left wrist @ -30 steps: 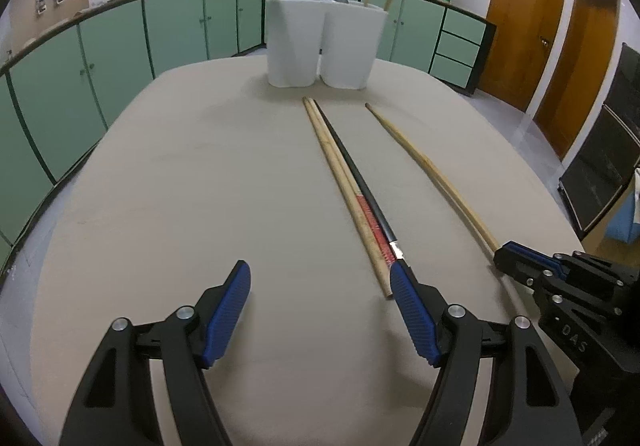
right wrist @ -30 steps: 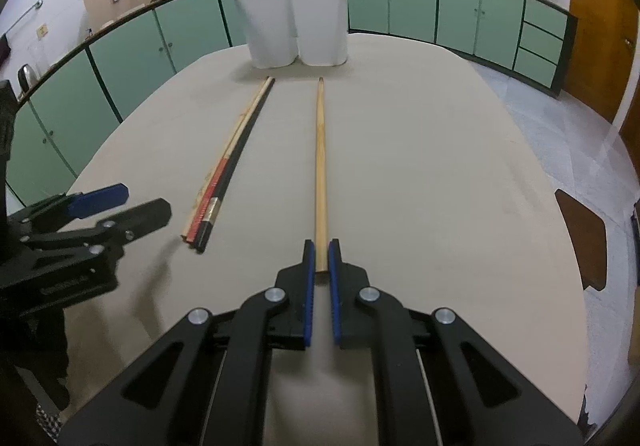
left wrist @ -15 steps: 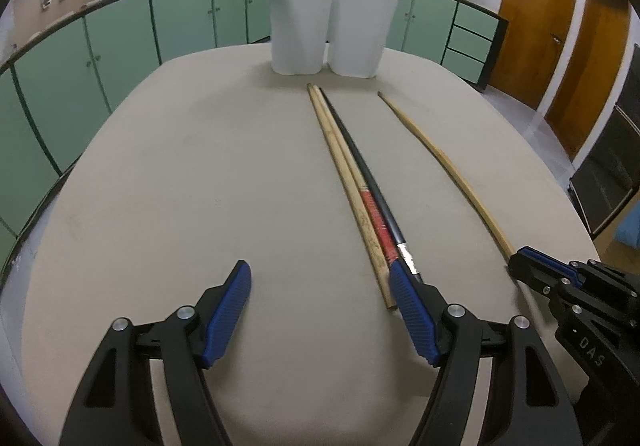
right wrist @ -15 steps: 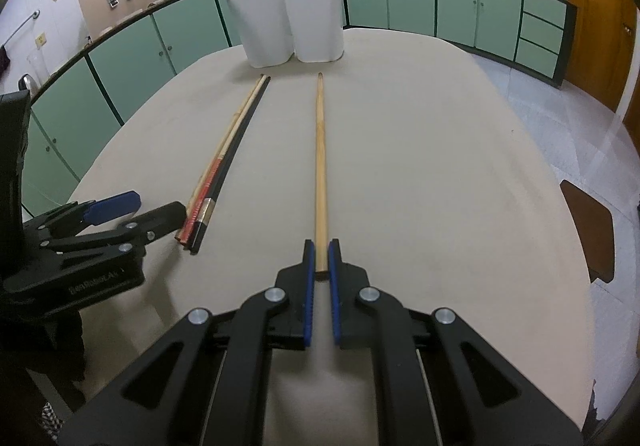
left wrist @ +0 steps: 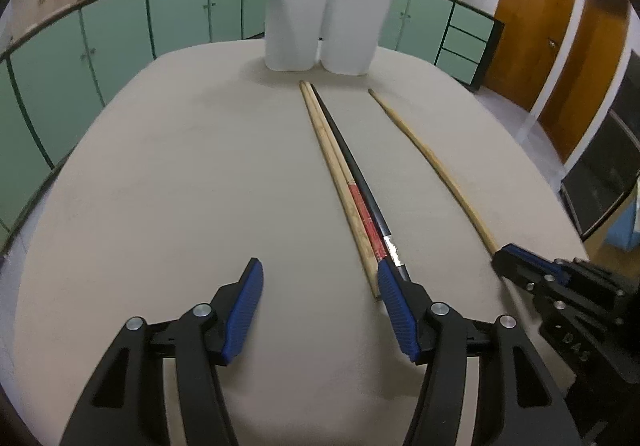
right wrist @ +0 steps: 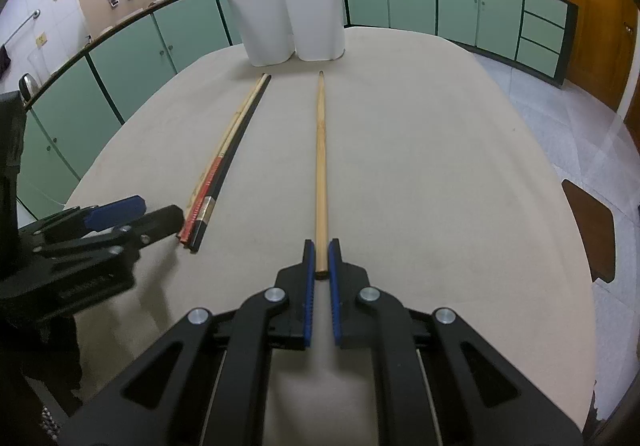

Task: Organize utensils
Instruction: 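Grasp a plain wooden chopstick with the right tool while the left tool approaches another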

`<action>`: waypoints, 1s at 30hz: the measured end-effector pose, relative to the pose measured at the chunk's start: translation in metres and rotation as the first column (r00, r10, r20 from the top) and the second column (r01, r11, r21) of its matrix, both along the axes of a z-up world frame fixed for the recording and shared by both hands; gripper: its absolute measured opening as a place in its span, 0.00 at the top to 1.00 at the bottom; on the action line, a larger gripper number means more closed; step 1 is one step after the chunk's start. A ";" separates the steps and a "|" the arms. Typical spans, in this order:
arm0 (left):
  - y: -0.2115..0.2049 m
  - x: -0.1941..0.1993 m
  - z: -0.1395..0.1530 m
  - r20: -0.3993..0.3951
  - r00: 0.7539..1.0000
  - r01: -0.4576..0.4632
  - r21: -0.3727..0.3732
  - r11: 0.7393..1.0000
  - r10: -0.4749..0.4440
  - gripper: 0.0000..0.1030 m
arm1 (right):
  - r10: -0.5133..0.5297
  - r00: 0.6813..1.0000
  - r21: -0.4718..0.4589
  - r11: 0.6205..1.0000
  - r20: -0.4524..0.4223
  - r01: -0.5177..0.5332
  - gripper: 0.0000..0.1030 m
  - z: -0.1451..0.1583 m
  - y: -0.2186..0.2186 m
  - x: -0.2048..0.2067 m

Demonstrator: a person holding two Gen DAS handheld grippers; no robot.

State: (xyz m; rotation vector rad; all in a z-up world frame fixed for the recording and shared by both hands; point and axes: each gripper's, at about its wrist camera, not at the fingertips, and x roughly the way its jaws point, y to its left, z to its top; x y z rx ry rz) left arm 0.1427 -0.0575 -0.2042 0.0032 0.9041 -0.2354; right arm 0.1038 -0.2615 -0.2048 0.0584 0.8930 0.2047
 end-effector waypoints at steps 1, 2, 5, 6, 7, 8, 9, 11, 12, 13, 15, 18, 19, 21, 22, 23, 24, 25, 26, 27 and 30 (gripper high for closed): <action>-0.002 0.001 -0.001 0.003 1.000 0.005 0.012 1.000 -0.005 0.39 | 0.000 1.000 0.002 1.000 0.000 0.000 0.94 0.000 0.000 0.000; -0.003 0.001 -0.001 0.003 1.000 0.009 0.018 1.000 -0.009 0.38 | 0.000 1.000 0.002 1.000 -0.001 0.000 0.94 0.000 0.000 0.000; 0.000 0.001 -0.001 0.001 1.000 0.006 0.020 1.000 -0.006 0.38 | 0.000 1.000 0.000 1.000 0.000 0.000 0.94 0.000 0.000 0.000; 0.001 0.000 -0.001 0.004 1.000 0.005 0.025 1.000 -0.005 0.38 | 0.000 1.000 0.000 1.000 0.000 0.000 0.94 0.000 0.000 0.000; 0.003 0.000 -0.001 0.006 1.000 0.000 0.033 0.999 0.000 0.38 | 0.000 1.000 0.000 1.000 0.000 0.000 0.94 0.000 0.000 -0.001; 0.005 0.000 -0.002 0.002 1.000 -0.013 0.058 0.998 0.013 0.39 | 0.000 1.000 0.000 1.000 0.000 0.000 0.94 0.000 0.000 0.000; 0.006 0.000 -0.003 0.002 1.000 -0.014 0.070 0.997 0.014 0.40 | 0.000 1.000 -0.001 1.000 0.000 0.000 0.94 0.000 0.000 0.000; 0.007 0.000 -0.002 0.002 1.000 -0.016 0.058 0.998 0.016 0.40 | 0.001 1.000 -0.006 1.000 0.001 -0.001 0.94 -0.001 0.000 0.000; 0.007 0.000 -0.001 0.000 1.000 -0.019 0.052 0.998 0.019 0.40 | 0.001 1.000 -0.007 1.000 0.001 -0.001 0.94 -0.001 0.000 0.000; 0.007 -0.001 0.000 -0.006 1.000 -0.022 0.032 0.999 0.023 0.40 | 0.001 1.000 -0.006 1.000 0.001 -0.001 0.94 -0.001 0.000 -0.001; 0.008 -0.002 0.003 -0.011 1.000 -0.021 -0.010 1.000 0.021 0.40 | 0.000 1.000 -0.001 1.000 0.000 0.000 0.93 -0.001 -0.001 0.000; 0.004 -0.003 0.005 -0.010 1.000 -0.002 -0.024 1.000 0.002 0.40 | 0.000 1.000 -0.002 1.000 -0.002 0.000 0.93 -0.001 -0.001 0.000; 0.000 -0.002 0.003 -0.017 1.000 0.009 -0.011 1.000 -0.009 0.40 | 0.000 1.000 -0.004 1.000 -0.001 0.000 0.93 -0.001 -0.001 0.000; -0.004 -0.001 -0.001 -0.016 1.000 0.017 0.016 1.000 -0.016 0.39 | 0.000 1.000 -0.001 1.000 -0.001 0.000 0.93 -0.001 -0.001 0.000; -0.006 -0.002 -0.001 -0.006 1.000 0.018 0.039 0.999 -0.017 0.38 | 0.000 1.000 0.001 1.000 -0.002 0.000 0.93 -0.001 -0.001 0.000; -0.007 -0.003 -0.001 -0.003 1.000 0.018 0.048 0.999 -0.018 0.38 | 0.000 1.000 0.001 1.000 -0.002 0.000 0.93 0.000 0.000 0.001; -0.005 -0.002 -0.001 -0.007 1.000 0.011 0.060 0.998 -0.011 0.38 | -0.001 1.000 0.001 1.000 -0.002 0.001 0.93 0.000 0.000 0.001; -0.004 -0.002 -0.002 -0.011 1.000 0.005 0.075 0.997 -0.005 0.40 | -0.001 1.000 0.001 1.000 -0.003 0.001 0.93 -0.001 0.000 0.001; -0.002 -0.002 -0.003 -0.006 1.000 0.002 0.093 0.996 -0.002 0.40 | -0.001 1.000 0.000 1.000 -0.002 0.001 0.93 0.000 0.000 0.001; 0.000 -0.003 -0.003 -0.001 1.000 0.002 0.099 0.995 -0.002 0.40 | -0.001 1.000 0.001 1.000 -0.002 0.001 0.93 0.000 0.000 0.001; 0.008 -0.005 -0.001 -0.005 1.000 -0.008 0.075 0.997 0.008 0.40 | -0.001 1.000 0.002 1.000 -0.002 0.001 0.93 0.000 0.000 0.001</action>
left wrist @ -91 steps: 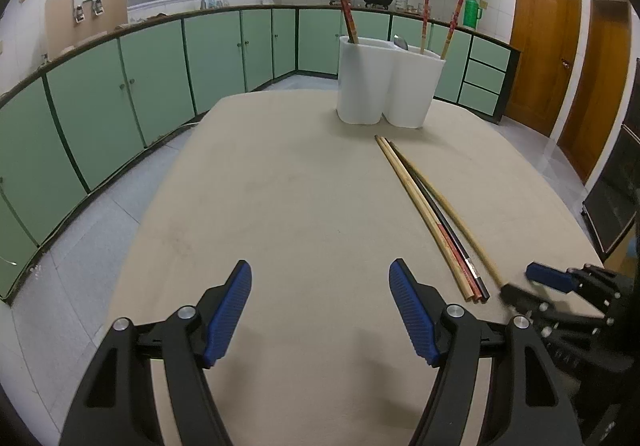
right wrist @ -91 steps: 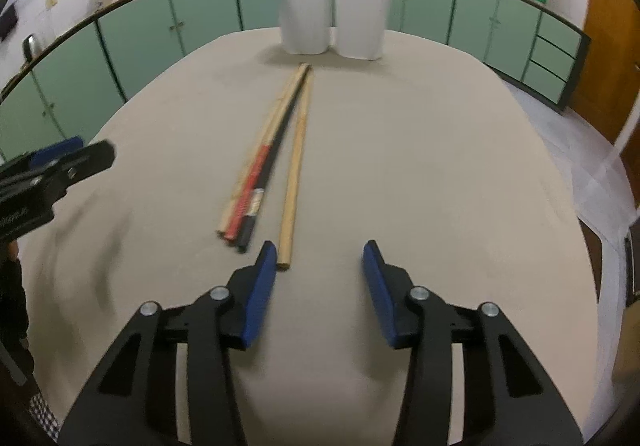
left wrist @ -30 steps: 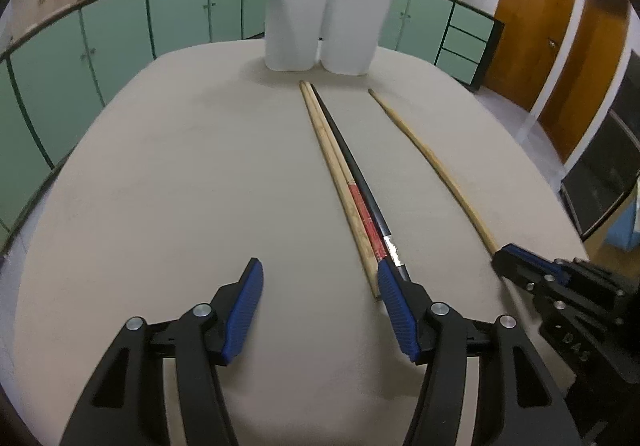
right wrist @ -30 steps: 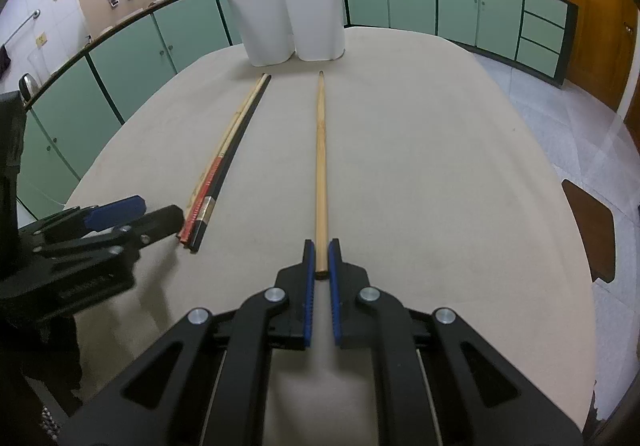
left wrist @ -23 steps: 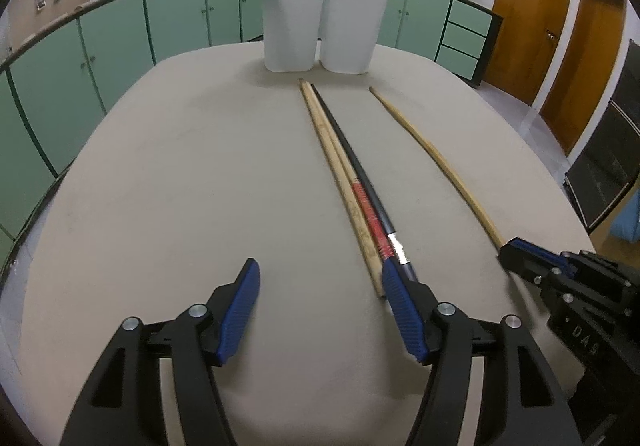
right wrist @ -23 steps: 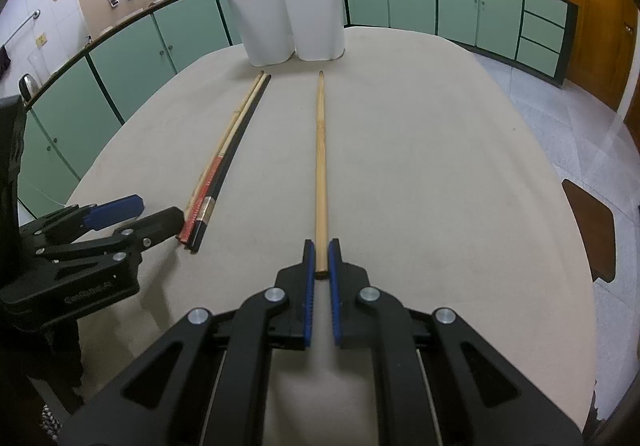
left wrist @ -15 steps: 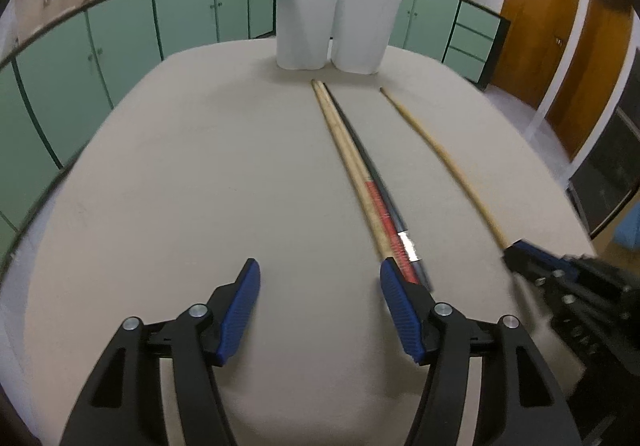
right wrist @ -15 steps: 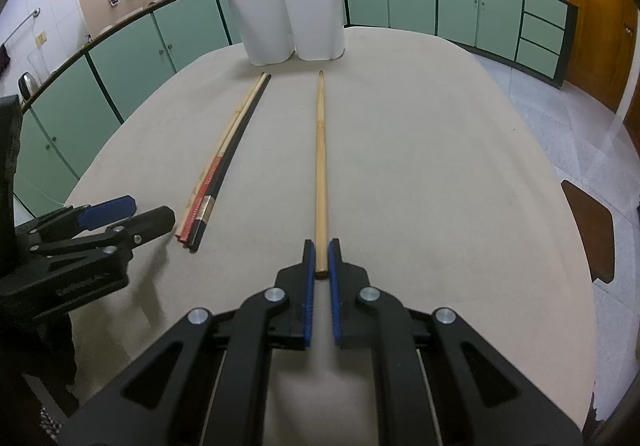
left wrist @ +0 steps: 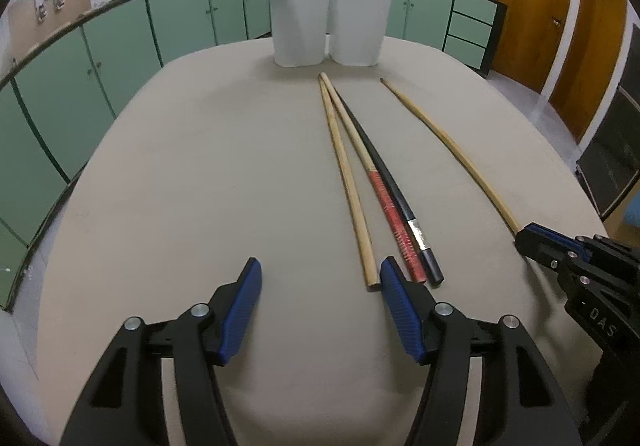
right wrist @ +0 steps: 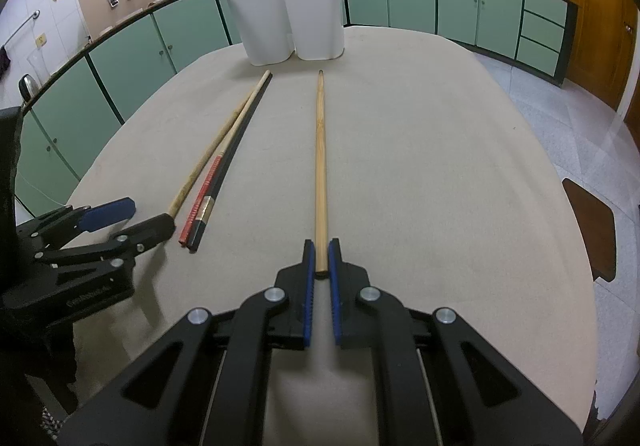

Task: Organize utensils
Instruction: 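Grasp a plain wooden chopstick with the right tool while the left tool approaches another, then grasp a wooden chopstick with the left tool while the right tool lifts its chopstick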

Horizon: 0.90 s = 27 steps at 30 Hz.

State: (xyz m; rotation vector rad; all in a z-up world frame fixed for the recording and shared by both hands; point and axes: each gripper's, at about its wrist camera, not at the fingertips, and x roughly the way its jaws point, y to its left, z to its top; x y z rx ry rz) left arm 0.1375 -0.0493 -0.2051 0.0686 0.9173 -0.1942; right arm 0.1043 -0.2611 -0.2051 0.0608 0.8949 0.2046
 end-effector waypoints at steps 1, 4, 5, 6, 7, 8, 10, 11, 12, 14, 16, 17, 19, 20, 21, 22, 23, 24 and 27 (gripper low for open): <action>0.001 0.000 0.000 -0.001 1.000 -0.004 -0.010 1.000 0.004 0.40 | 0.000 1.000 -0.001 1.000 0.000 0.000 0.93 0.000 0.000 0.000; 0.002 -0.001 0.002 -0.005 1.000 -0.007 -0.046 0.999 0.007 0.40 | 0.007 1.000 0.001 1.000 0.002 -0.007 0.91 0.000 0.001 -0.001; 0.001 -0.002 0.002 -0.005 1.000 -0.004 -0.056 0.998 0.004 0.40 | 0.010 1.000 -0.002 1.000 0.002 -0.010 0.91 0.000 0.001 -0.001; 0.000 -0.002 0.001 -0.004 1.000 -0.003 -0.047 0.999 0.003 0.40 | 0.011 1.000 -0.005 1.000 0.003 -0.011 0.91 0.000 0.002 -0.001; -0.002 -0.002 0.000 -0.002 1.000 -0.001 -0.033 0.999 0.001 0.41 | 0.011 1.000 -0.005 1.000 0.002 -0.011 0.91 0.000 0.002 -0.001; -0.004 -0.002 0.000 0.003 1.000 -0.001 -0.020 1.000 0.001 0.42 | 0.012 1.000 -0.004 1.000 0.000 -0.012 0.91 0.000 0.001 -0.001; -0.007 -0.003 -0.002 0.016 1.000 0.000 -0.002 1.000 0.000 0.50 | 0.012 1.000 -0.002 1.000 -0.002 -0.012 0.91 0.000 0.000 0.000; -0.007 -0.002 -0.002 0.017 1.000 0.002 -0.008 1.000 -0.002 0.54 | 0.012 1.000 0.000 1.000 -0.003 -0.012 0.93 0.000 0.000 0.000; -0.008 -0.002 -0.001 0.018 1.000 0.004 -0.014 1.000 -0.004 0.65 | 0.011 1.000 0.004 1.000 -0.005 -0.011 0.93 -0.001 0.000 0.000; -0.009 -0.002 0.000 0.020 1.000 0.015 -0.030 0.999 -0.014 0.83 | 0.011 1.000 0.013 1.000 -0.006 -0.011 0.94 -0.001 -0.001 0.001; -0.010 -0.002 -0.001 0.021 1.000 0.020 -0.039 0.999 -0.020 0.92 | 0.010 1.000 0.022 1.000 -0.007 -0.010 0.94 0.000 -0.002 0.000; -0.009 -0.002 -0.001 0.021 1.000 0.018 -0.044 0.999 -0.017 0.92 | 0.010 1.000 0.024 1.000 -0.007 -0.010 0.94 0.000 -0.001 0.000; -0.008 -0.002 0.000 0.023 1.000 0.014 -0.054 0.998 -0.013 0.93 | 0.010 1.000 0.025 1.000 -0.005 -0.010 0.94 0.001 -0.001 0.000; -0.007 -0.002 0.002 0.026 1.000 0.013 -0.059 0.998 -0.012 0.93 | 0.011 1.000 0.026 1.000 -0.004 -0.011 0.94 0.002 -0.001 -0.001; -0.007 -0.003 0.003 0.029 1.000 0.013 -0.063 0.998 -0.011 0.93 | 0.012 1.000 0.025 1.000 0.000 -0.012 0.94 0.003 -0.001 -0.002; -0.005 -0.004 0.007 0.038 0.999 0.012 -0.067 0.998 -0.010 0.93 | 0.013 1.000 0.023 1.000 0.005 -0.013 0.94 0.006 -0.001 -0.004; -0.004 -0.005 0.011 0.046 0.999 0.011 -0.072 0.997 -0.008 0.93 | 0.013 1.000 0.022 1.000 0.009 -0.013 0.94 0.008 -0.001 -0.004; -0.002 -0.006 0.016 0.054 0.999 0.010 -0.078 0.997 -0.006 0.93 | 0.013 1.000 0.023 1.000 0.016 -0.014 0.94 0.012 -0.002 -0.005; 0.003 -0.009 0.035 0.090 0.996 0.006 -0.082 0.997 0.001 0.93 | 0.010 0.999 0.029 1.000 0.043 -0.011 0.94 0.026 -0.004 -0.008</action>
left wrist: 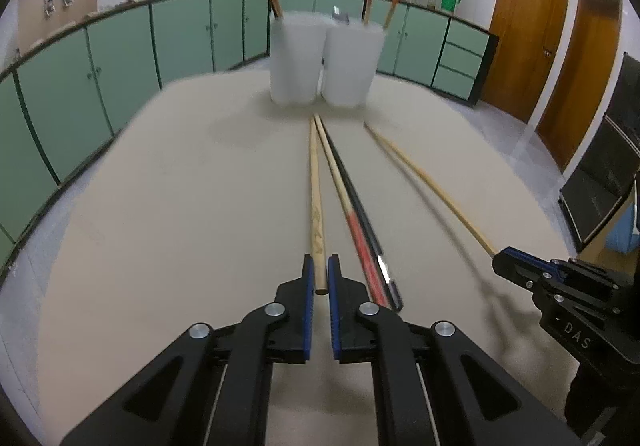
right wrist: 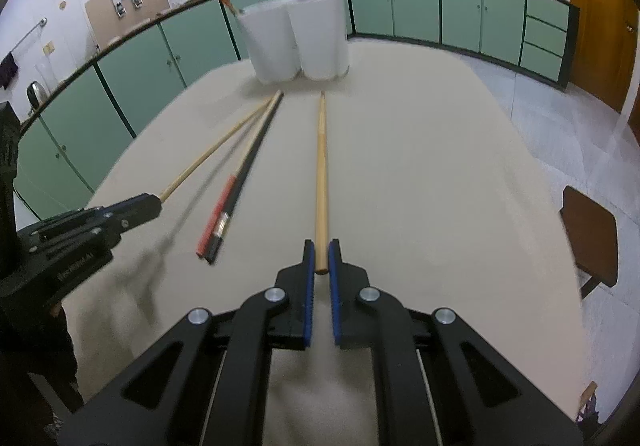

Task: Organize utensils
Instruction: 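Grasp a wooden chopstick with the left tool while the right tool lifts its chopstick, then carry both wooden chopsticks upright over the white holder and lower them in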

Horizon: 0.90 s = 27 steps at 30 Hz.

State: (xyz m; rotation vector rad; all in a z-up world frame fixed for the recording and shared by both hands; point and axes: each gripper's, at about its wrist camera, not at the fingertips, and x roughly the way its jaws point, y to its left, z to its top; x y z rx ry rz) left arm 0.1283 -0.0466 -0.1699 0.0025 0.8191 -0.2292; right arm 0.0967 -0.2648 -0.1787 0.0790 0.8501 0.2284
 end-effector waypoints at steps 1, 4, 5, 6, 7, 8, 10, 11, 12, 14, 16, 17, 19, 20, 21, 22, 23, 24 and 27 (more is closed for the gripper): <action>0.001 -0.002 0.009 0.016 1.000 -0.002 0.000 1.000 0.002 0.93 | 0.000 1.000 0.002 1.000 0.013 0.000 0.94 0.007 -0.001 -0.001; 0.006 -0.005 0.035 0.065 0.998 -0.005 -0.006 1.000 0.005 0.93 | 0.004 0.998 0.003 1.000 0.057 -0.004 0.94 0.029 -0.002 -0.004; 0.008 -0.006 0.044 0.080 0.997 -0.006 -0.011 1.000 0.007 0.93 | 0.004 0.998 0.000 1.000 0.069 -0.004 0.94 0.035 -0.003 -0.004; 0.008 -0.007 0.053 0.097 0.995 -0.007 -0.014 1.000 0.009 0.93 | 0.005 0.996 0.000 1.000 0.085 -0.005 0.94 0.044 -0.004 -0.005; 0.009 -0.008 0.061 0.112 0.994 -0.007 -0.015 1.000 0.009 0.93 | 0.006 0.994 0.001 1.000 0.107 -0.006 0.94 0.055 -0.005 -0.005; 0.010 -0.009 0.069 0.130 0.992 -0.005 -0.017 1.000 0.007 0.93 | 0.005 0.993 0.000 1.000 0.121 -0.006 0.94 0.062 -0.006 -0.005; 0.010 -0.010 0.085 0.162 0.987 -0.002 -0.021 1.000 0.005 0.93 | 0.008 0.988 -0.002 1.000 0.156 -0.007 0.94 0.080 -0.008 -0.005; 0.010 -0.010 0.092 0.177 0.984 0.000 -0.024 1.000 0.004 0.93 | 0.011 0.985 -0.003 1.000 0.172 -0.011 0.94 0.089 -0.009 -0.005; 0.010 -0.010 0.100 0.194 0.981 0.001 -0.024 1.000 0.004 0.93 | 0.015 0.982 -0.005 1.000 0.186 -0.014 0.94 0.096 -0.010 -0.005; 0.010 -0.009 0.113 0.221 0.975 0.007 -0.019 1.000 -0.003 0.93 | 0.024 0.977 -0.007 1.000 0.213 -0.023 0.94 0.111 -0.010 -0.004; 0.009 -0.009 0.127 0.247 0.969 0.018 -0.020 1.000 -0.012 0.93 | 0.039 0.969 -0.010 0.999 0.243 -0.038 0.94 0.129 -0.010 -0.003; 0.008 -0.008 0.134 0.259 0.966 0.024 -0.020 1.000 -0.018 0.93 | 0.044 0.966 -0.011 0.999 0.253 -0.042 0.94 0.135 -0.010 -0.002; 0.007 -0.007 0.145 0.280 0.960 0.033 -0.019 0.999 -0.027 0.94 | 0.054 0.961 -0.014 0.999 0.273 -0.052 0.94 0.148 -0.009 0.000; 0.006 -0.007 0.151 0.290 0.956 0.039 -0.019 0.999 -0.032 0.94 | 0.063 0.957 -0.014 0.998 0.283 -0.061 0.94 0.157 -0.009 0.002; 0.006 -0.007 0.157 0.300 0.953 0.045 -0.019 0.999 -0.037 0.94 | 0.068 0.955 -0.014 0.998 0.289 -0.066 0.94 0.162 -0.009 0.003; 0.005 -0.007 0.161 0.307 0.951 0.050 -0.018 0.999 -0.042 0.94 | 0.073 0.953 -0.012 0.997 0.293 -0.072 0.94 0.167 -0.009 0.005; 0.004 -0.007 0.167 0.316 0.947 0.056 -0.017 0.998 -0.048 0.94 | 0.076 0.952 -0.010 0.997 0.296 -0.077 0.94 0.171 -0.008 0.006; 0.003 -0.006 0.172 0.325 0.944 0.063 -0.017 0.998 -0.054 0.94 | 0.083 0.950 -0.008 0.996 0.301 -0.085 0.94 0.176 -0.008 0.007; 0.001 -0.006 0.185 0.346 0.936 0.082 -0.022 0.996 -0.069 0.94 | 0.101 0.944 -0.008 0.995 0.313 -0.104 0.94 0.190 -0.008 0.011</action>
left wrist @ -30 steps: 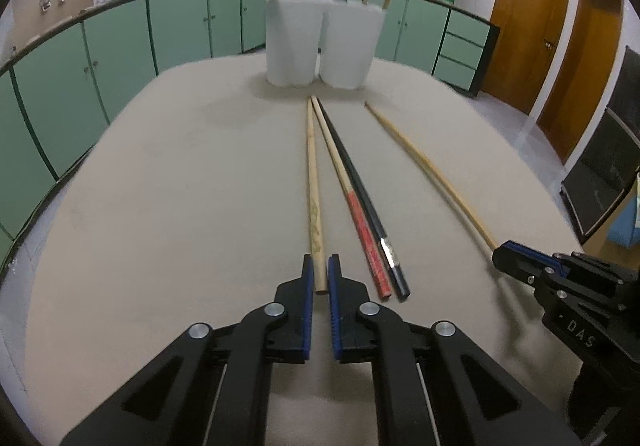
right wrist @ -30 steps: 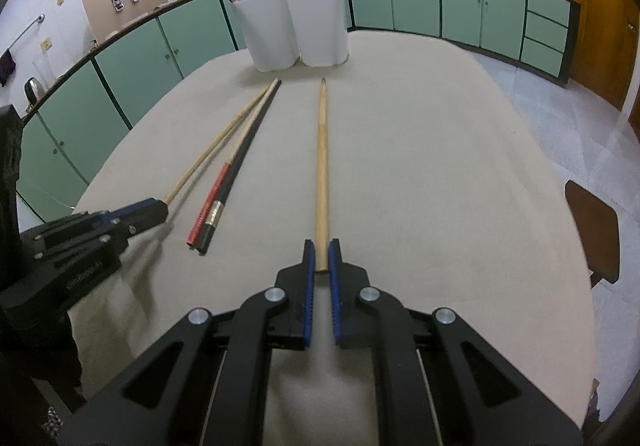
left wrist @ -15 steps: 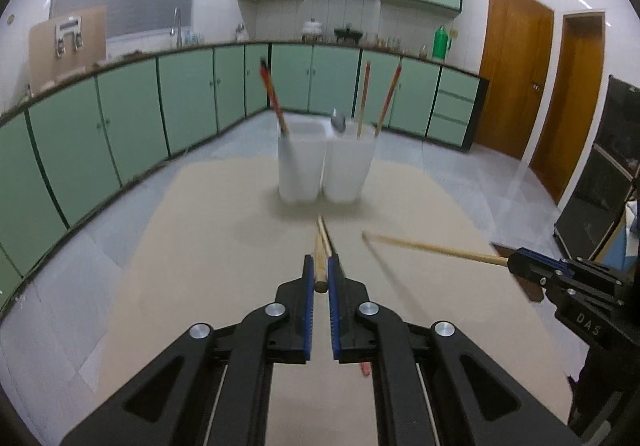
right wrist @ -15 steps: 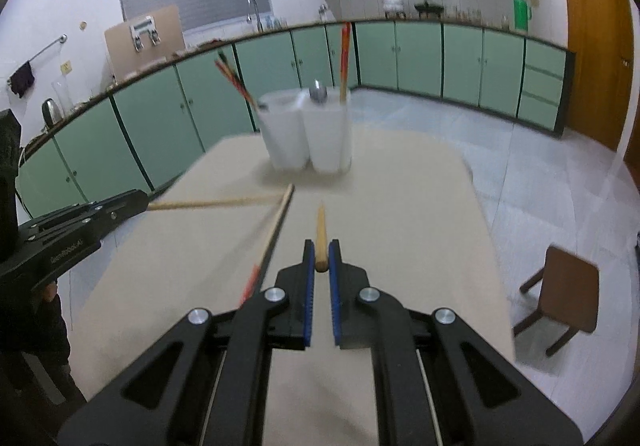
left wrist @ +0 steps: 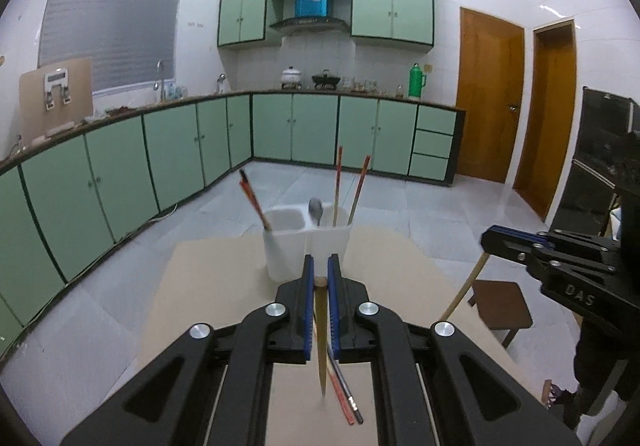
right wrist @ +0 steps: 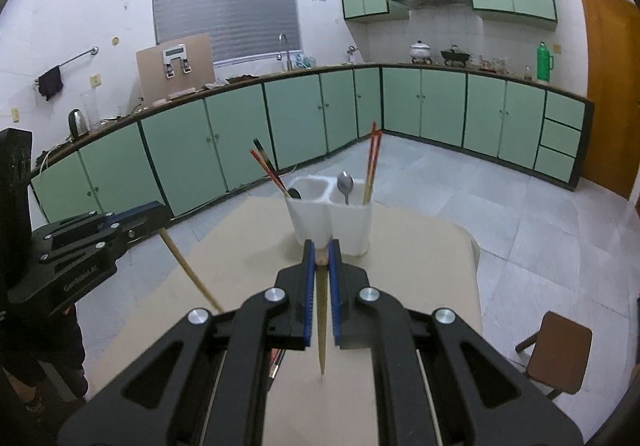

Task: Organize utensils
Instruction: 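Carry both wooden chopsticks upright over the white holder and lower them in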

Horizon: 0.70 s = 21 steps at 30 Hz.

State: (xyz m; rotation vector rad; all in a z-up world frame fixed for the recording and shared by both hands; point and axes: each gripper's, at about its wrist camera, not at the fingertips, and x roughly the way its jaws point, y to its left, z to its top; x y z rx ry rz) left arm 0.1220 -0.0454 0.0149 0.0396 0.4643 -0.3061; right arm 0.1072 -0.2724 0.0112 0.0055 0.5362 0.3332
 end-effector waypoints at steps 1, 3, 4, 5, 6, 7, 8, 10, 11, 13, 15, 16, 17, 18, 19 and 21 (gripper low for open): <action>-0.001 -0.001 0.003 0.006 1.000 0.004 -0.001 1.000 -0.004 0.94 | 0.005 1.000 -0.001 1.000 0.004 -0.005 0.94 0.003 0.000 0.000; -0.001 -0.001 0.011 0.019 1.000 0.017 -0.006 1.000 -0.016 0.94 | 0.019 1.000 -0.002 1.000 0.017 -0.019 0.94 0.013 0.000 0.001; -0.002 -0.002 0.016 0.027 0.999 0.025 -0.011 1.000 -0.025 0.94 | 0.027 0.999 -0.001 1.000 0.023 -0.027 0.94 0.019 0.000 0.003; -0.002 -0.002 0.020 0.033 0.999 0.032 -0.015 0.999 -0.032 0.94 | 0.034 0.999 0.002 0.999 0.027 -0.034 0.94 0.025 0.000 0.003; -0.002 -0.002 0.023 0.040 0.998 0.040 -0.021 0.999 -0.039 0.94 | 0.041 0.999 0.005 0.999 0.031 -0.041 0.94 0.029 0.000 0.005; -0.003 -0.002 0.027 0.048 0.998 0.045 -0.024 0.999 -0.043 0.94 | 0.050 0.998 0.009 0.999 0.036 -0.050 0.94 0.034 0.000 0.007; -0.004 -0.001 0.031 0.055 0.997 0.049 -0.025 0.998 -0.047 0.94 | 0.056 0.998 0.011 0.998 0.040 -0.056 0.94 0.038 0.001 0.008; -0.004 0.001 0.037 0.072 0.996 0.055 -0.027 0.998 -0.053 0.94 | 0.068 0.997 0.011 0.998 0.049 -0.068 0.94 0.047 0.003 0.012; -0.005 0.002 0.041 0.082 0.995 0.059 -0.029 0.998 -0.056 0.94 | 0.074 0.996 0.006 0.997 0.057 -0.074 0.94 0.053 0.005 0.015; -0.007 0.005 0.048 0.100 0.993 0.065 -0.031 0.997 -0.061 0.94 | 0.081 0.994 -0.004 0.997 0.073 -0.081 0.94 0.062 0.007 0.019; -0.009 0.010 0.057 0.123 0.991 0.066 -0.027 0.997 -0.062 0.94 | 0.089 0.992 -0.016 0.996 0.095 -0.088 0.94 0.073 0.010 0.025; -0.011 0.013 0.059 0.130 0.990 0.065 -0.026 0.998 -0.061 0.94 | 0.090 0.990 -0.022 0.996 0.105 -0.088 0.94 0.078 0.012 0.029; -0.011 0.016 0.063 0.138 0.989 0.065 -0.026 0.998 -0.060 0.94 | 0.091 0.990 -0.024 0.996 0.111 -0.089 0.94 0.081 0.012 0.033; -0.012 0.021 0.066 0.145 0.988 0.065 -0.028 0.998 -0.060 0.94 | 0.094 0.988 -0.026 0.995 0.120 -0.091 0.94 0.086 0.013 0.038; -0.012 0.025 0.069 0.151 0.987 0.064 -0.030 0.997 -0.059 0.94 | 0.095 0.987 -0.029 0.995 0.129 -0.092 0.94 0.091 0.014 0.044; -0.011 0.038 0.077 0.161 0.985 0.061 -0.042 0.997 -0.054 0.94 | 0.093 0.985 -0.035 0.995 0.145 -0.088 0.94 0.100 0.014 0.055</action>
